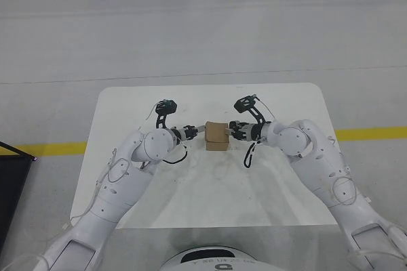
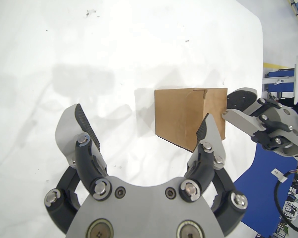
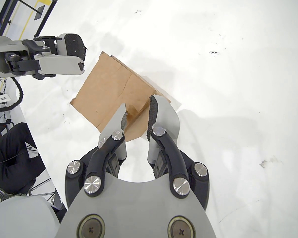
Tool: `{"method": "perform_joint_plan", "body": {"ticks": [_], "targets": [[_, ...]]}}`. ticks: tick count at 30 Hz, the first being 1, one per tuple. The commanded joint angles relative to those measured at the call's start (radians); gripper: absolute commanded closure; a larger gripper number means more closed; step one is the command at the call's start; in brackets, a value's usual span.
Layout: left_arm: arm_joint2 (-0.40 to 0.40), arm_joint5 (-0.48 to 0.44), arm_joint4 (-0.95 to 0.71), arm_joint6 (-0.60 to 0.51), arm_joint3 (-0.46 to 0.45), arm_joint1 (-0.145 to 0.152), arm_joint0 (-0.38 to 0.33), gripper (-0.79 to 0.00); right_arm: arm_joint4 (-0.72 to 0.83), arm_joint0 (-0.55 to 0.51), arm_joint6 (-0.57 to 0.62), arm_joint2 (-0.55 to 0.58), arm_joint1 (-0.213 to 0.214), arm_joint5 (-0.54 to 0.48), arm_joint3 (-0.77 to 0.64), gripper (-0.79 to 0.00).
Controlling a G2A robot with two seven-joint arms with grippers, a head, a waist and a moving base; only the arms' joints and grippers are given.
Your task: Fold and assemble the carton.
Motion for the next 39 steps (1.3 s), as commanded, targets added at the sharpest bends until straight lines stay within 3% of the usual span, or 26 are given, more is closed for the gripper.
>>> {"method": "perform_joint_plan", "body": {"ticks": [1,39], "targets": [[0.003,0.005,0.002,-0.001,0.006,-0.001,-0.005,-0.760,0.001,-0.001,-0.005,0.001,0.000,-0.004,-0.001,-0.206],[0.049,0.013,0.008,0.000,0.067,-0.023,-0.052,-0.763,-0.014,-0.018,0.000,0.008,0.003,-0.002,-0.026,-0.219]]}}
